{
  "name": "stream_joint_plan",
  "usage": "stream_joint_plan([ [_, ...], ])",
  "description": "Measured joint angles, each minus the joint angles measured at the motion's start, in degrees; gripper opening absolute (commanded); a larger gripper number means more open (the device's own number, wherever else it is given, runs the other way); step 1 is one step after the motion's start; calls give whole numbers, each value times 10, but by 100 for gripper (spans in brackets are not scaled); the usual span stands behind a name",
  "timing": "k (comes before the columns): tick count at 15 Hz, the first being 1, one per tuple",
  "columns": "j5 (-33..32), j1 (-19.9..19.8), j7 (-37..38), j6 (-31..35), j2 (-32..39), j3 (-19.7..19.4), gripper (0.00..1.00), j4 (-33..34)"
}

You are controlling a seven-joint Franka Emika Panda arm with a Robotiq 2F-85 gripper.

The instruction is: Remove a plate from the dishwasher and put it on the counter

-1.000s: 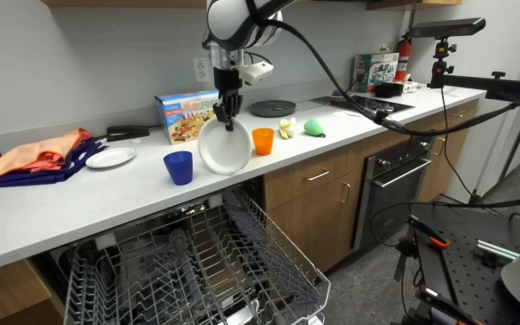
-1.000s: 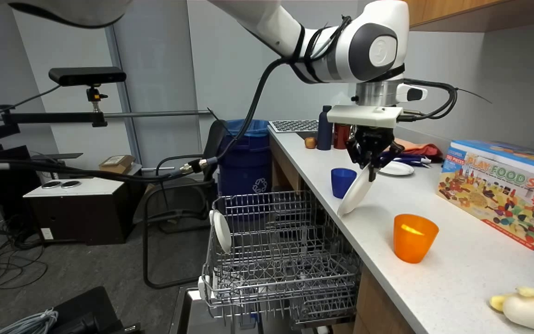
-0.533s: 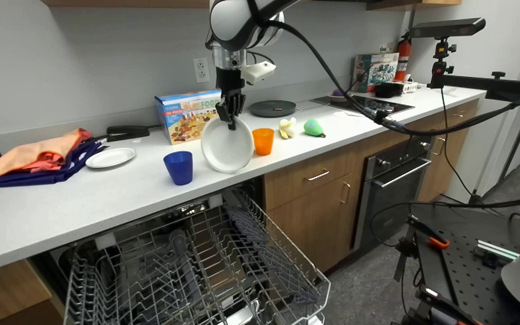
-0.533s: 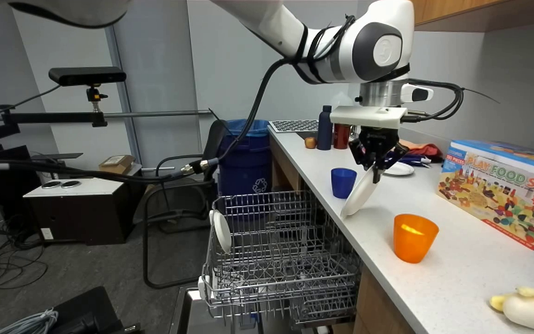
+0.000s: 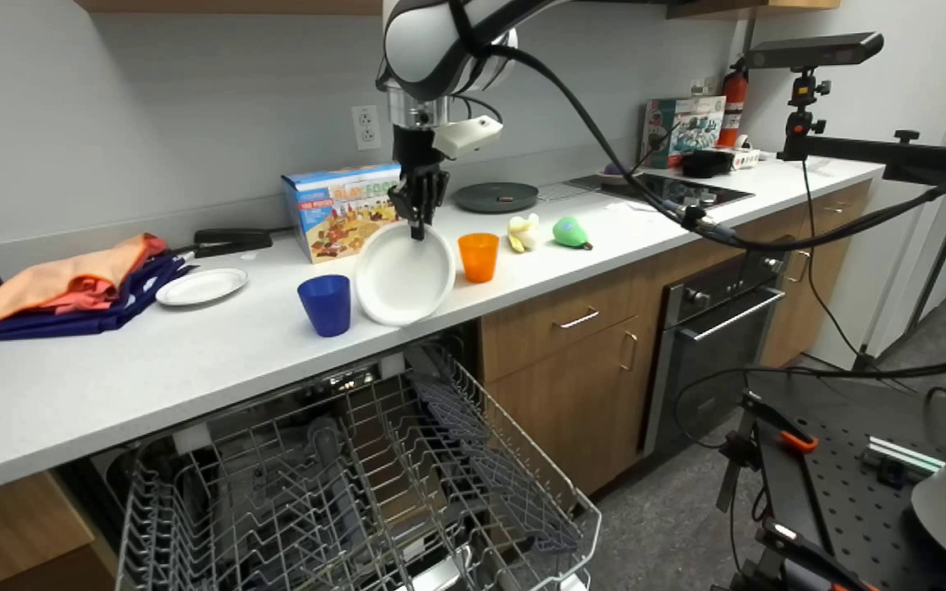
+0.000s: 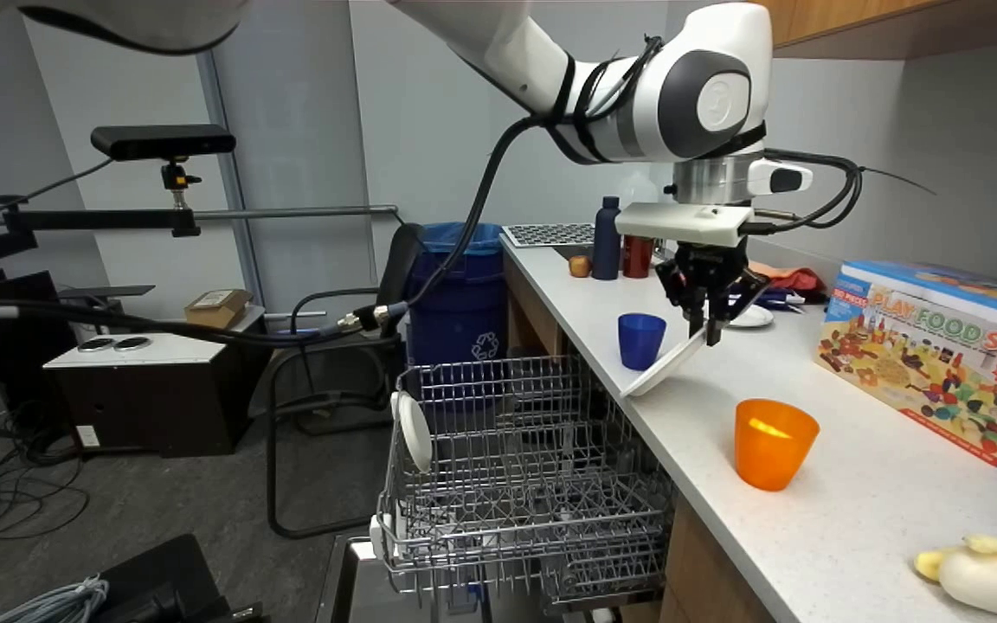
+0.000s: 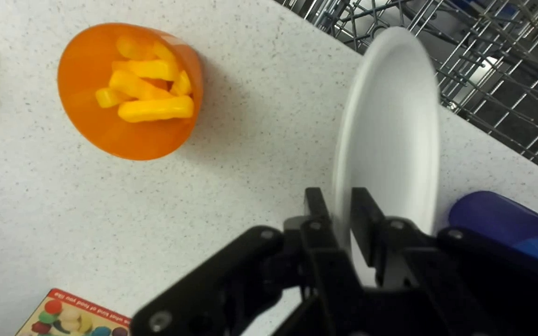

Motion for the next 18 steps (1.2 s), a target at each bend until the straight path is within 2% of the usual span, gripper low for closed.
stream_joint_plan([
  [6,-7,4,31,8,2,-5,99,-3],
  [18,-59,23,77,8,-17,-12,100,5],
])
